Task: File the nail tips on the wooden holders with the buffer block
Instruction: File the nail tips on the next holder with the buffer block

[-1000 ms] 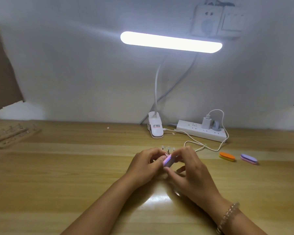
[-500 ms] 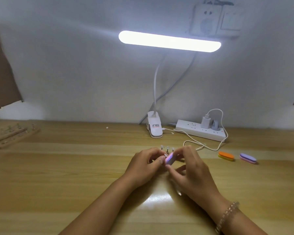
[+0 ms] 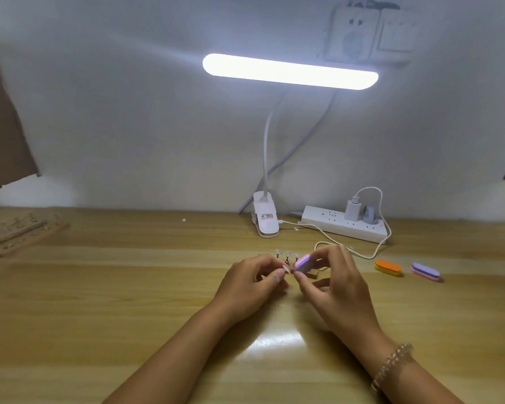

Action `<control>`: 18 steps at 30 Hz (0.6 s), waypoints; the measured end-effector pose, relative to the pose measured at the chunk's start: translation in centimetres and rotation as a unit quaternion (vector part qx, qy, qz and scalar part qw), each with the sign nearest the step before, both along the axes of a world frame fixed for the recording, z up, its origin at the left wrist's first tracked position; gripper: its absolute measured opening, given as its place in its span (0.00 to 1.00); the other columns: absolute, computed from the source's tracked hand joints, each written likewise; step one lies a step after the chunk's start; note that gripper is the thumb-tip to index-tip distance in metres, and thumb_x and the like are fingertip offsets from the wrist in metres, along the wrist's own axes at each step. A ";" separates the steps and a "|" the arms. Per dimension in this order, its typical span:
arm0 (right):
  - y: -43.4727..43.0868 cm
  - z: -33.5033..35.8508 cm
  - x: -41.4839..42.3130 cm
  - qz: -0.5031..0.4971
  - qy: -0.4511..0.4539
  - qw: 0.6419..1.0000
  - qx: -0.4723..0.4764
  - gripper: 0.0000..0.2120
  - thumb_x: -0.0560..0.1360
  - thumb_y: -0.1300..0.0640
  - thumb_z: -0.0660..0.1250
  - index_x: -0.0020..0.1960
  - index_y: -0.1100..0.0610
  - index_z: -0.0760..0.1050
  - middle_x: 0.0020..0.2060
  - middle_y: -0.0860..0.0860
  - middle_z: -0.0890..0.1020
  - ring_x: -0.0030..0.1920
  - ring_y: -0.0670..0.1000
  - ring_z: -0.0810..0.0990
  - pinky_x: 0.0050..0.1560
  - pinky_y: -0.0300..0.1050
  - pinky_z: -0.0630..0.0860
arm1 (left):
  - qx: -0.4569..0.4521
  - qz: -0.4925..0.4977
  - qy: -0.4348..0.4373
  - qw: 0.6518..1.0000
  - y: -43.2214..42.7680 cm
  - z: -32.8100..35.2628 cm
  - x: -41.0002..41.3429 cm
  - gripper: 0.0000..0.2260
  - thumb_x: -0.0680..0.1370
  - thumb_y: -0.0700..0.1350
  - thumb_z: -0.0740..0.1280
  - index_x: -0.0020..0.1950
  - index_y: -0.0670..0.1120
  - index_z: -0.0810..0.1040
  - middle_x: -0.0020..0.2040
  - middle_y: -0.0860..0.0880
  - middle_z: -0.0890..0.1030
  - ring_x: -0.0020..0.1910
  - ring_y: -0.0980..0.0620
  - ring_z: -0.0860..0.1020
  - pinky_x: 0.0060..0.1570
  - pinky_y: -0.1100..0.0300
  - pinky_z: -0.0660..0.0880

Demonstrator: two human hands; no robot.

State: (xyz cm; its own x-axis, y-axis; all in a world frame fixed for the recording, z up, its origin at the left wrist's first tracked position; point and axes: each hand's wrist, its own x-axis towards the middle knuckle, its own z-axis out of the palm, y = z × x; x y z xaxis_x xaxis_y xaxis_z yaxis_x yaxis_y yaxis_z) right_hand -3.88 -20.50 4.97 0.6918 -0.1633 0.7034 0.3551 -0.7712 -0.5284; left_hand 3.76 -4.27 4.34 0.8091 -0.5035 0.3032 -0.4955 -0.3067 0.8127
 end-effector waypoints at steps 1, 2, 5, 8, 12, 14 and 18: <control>0.1 0.0 0.0 -0.002 0.000 1.000 -0.012 0.14 0.69 0.60 0.77 0.48 0.54 0.73 0.45 0.44 0.75 0.46 0.43 0.78 0.36 0.43 0.80 | 0.001 -0.001 -0.005 1.000 0.0 0.0 0.0 0.06 0.81 0.44 0.66 0.50 0.54 0.82 0.43 0.57 0.85 0.40 0.63 0.81 0.38 0.63 0.71; 0.3 -0.1 -0.2 0.017 0.005 0.999 -0.034 0.14 0.69 0.60 0.76 0.48 0.54 0.73 0.45 0.44 0.75 0.46 0.43 0.78 0.36 0.43 0.80 | 0.003 0.001 -0.013 1.000 0.0 0.1 0.0 0.07 0.81 0.44 0.66 0.49 0.55 0.82 0.44 0.57 0.85 0.40 0.63 0.80 0.39 0.62 0.72; 0.9 -0.4 -0.5 0.090 0.021 0.991 -0.096 0.14 0.69 0.59 0.75 0.48 0.52 0.72 0.46 0.41 0.74 0.46 0.43 0.78 0.37 0.43 0.79 | -0.004 0.003 -0.014 1.000 0.1 0.2 0.0 0.07 0.81 0.42 0.66 0.52 0.52 0.83 0.48 0.56 0.85 0.46 0.58 0.81 0.47 0.56 0.77; 0.7 -0.3 -0.5 0.085 0.016 0.993 -0.075 0.14 0.68 0.59 0.77 0.48 0.54 0.73 0.45 0.42 0.75 0.47 0.44 0.79 0.37 0.42 0.79 | -0.008 0.001 -0.010 1.000 0.1 0.3 -0.1 0.07 0.81 0.43 0.66 0.54 0.50 0.83 0.46 0.56 0.84 0.40 0.63 0.79 0.41 0.60 0.74; 0.7 -0.3 -0.4 0.082 0.016 0.994 -0.074 0.14 0.68 0.59 0.77 0.47 0.54 0.73 0.45 0.43 0.75 0.47 0.45 0.79 0.38 0.43 0.79 | -0.001 0.001 -0.015 1.000 0.0 0.3 0.0 0.07 0.81 0.43 0.66 0.54 0.50 0.83 0.47 0.55 0.85 0.44 0.59 0.80 0.45 0.56 0.76; 0.7 -0.3 -0.5 0.081 0.013 0.994 -0.075 0.14 0.67 0.59 0.76 0.47 0.54 0.73 0.44 0.42 0.75 0.47 0.45 0.79 0.38 0.41 0.79 | 0.000 0.002 -0.013 1.000 0.0 0.2 0.0 0.07 0.81 0.43 0.66 0.54 0.49 0.83 0.47 0.55 0.85 0.42 0.60 0.79 0.43 0.58 0.75; 0.6 -0.2 -0.4 0.052 -0.001 0.996 -0.069 0.15 0.67 0.59 0.76 0.47 0.53 0.73 0.44 0.41 0.75 0.46 0.42 0.78 0.36 0.38 0.78 | 0.000 0.005 -0.012 1.000 -0.1 0.1 0.1 0.07 0.81 0.44 0.66 0.53 0.51 0.83 0.41 0.59 0.82 0.36 0.66 0.76 0.39 0.62 0.70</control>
